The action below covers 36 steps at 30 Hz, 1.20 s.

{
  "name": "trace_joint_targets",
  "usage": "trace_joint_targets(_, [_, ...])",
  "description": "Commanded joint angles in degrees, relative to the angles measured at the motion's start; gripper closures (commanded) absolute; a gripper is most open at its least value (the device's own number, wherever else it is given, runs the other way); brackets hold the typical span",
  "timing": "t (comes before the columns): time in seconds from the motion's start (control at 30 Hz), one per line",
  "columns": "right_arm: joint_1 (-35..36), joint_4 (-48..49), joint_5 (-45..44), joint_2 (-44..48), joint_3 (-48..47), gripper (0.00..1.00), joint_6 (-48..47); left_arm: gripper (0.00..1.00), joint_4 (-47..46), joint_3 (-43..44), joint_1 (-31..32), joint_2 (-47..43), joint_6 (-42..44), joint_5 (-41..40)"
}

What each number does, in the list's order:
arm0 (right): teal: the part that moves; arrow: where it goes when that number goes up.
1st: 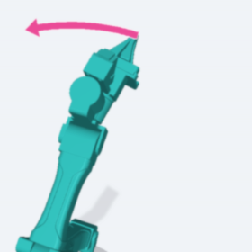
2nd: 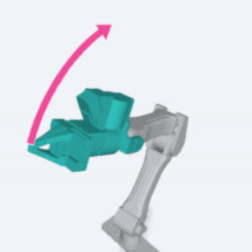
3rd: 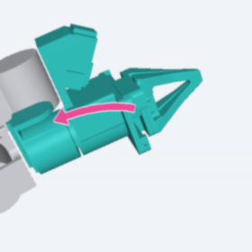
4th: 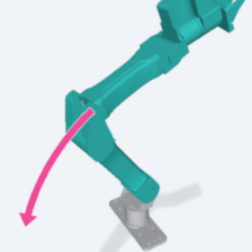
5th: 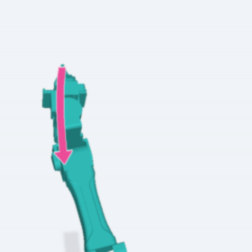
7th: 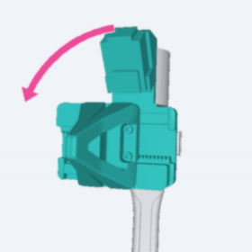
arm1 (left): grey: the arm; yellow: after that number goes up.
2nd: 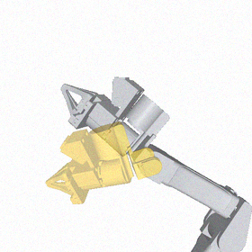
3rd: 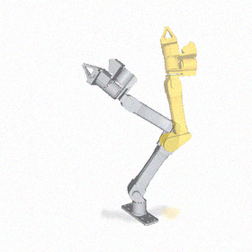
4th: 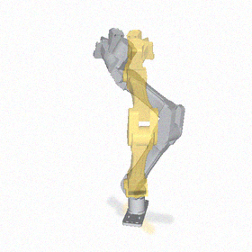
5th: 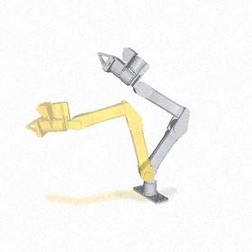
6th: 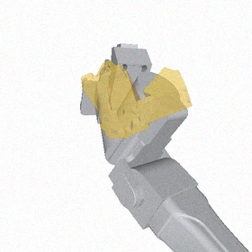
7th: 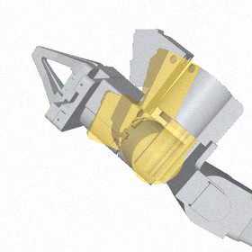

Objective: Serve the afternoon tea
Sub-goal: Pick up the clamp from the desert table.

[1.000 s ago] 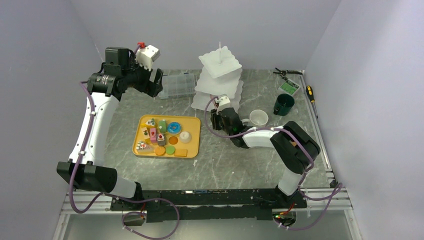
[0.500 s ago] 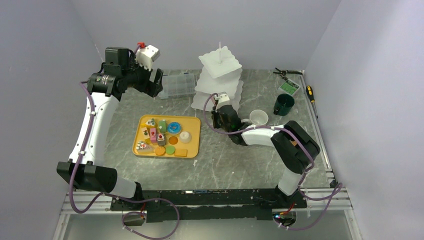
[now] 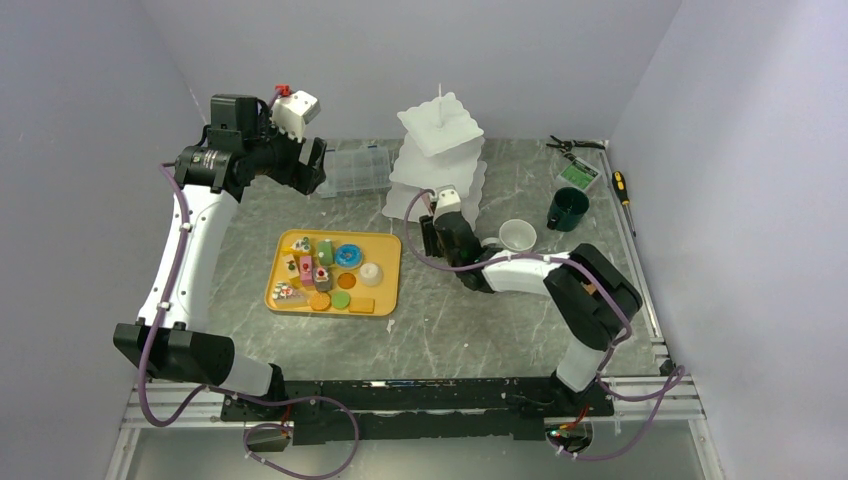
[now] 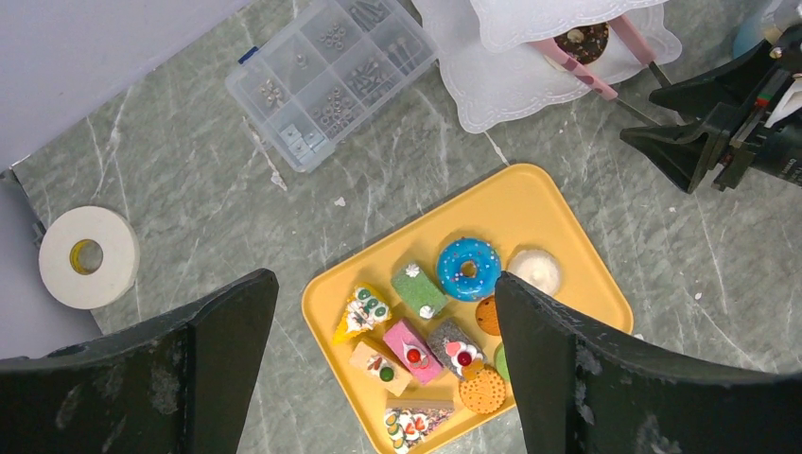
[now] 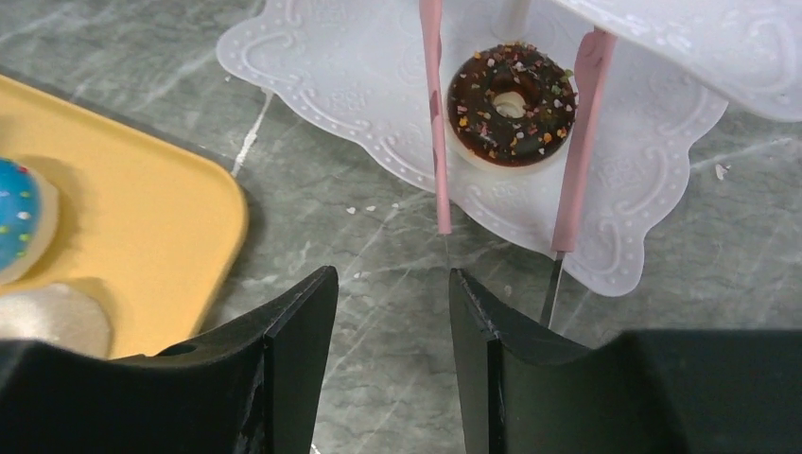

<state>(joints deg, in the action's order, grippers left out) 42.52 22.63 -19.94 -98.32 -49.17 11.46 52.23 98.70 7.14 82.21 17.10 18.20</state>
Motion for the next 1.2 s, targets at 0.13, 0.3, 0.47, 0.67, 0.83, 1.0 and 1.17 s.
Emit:
trace_joint_targets(0.13, [-0.3,-0.3,-2.7,-5.7,-3.3,0.52,-2.1,0.08,0.5,1.3,-0.2,-2.1,0.8,1.2])
trace_joint_targets(0.3, [-0.3,0.9,-3.0,-6.9,-3.5,0.59,-3.2,0.08,0.6,1.1,-0.3,-2.5,1.2,0.9])
trace_joint_targets(0.47, [-0.4,0.3,-3.1,-6.6,-3.6,0.61,-4.6,0.08,0.5,0.7,-0.3,-2.6,1.1,1.0])
trace_joint_targets(0.67, [-0.4,0.8,0.0,0.2,-1.7,0.53,-5.9,0.08,0.3,0.2,-0.3,-2.8,1.2,1.6])
trace_joint_targets(0.83, [-1.1,1.4,-0.3,1.6,-0.9,0.5,-6.5,0.08,0.4,0.2,-0.3,-2.8,1.3,1.8])
trace_joint_targets(1.0, [-2.9,0.7,0.8,-1.2,-2.1,0.5,-5.9,0.08,0.6,0.5,-0.2,-2.7,1.3,1.9])
trace_joint_targets(1.17, [-3.7,0.7,1.4,-4.6,-2.9,0.51,-5.7,0.08,0.6,0.7,-0.3,-2.7,1.5,1.8])
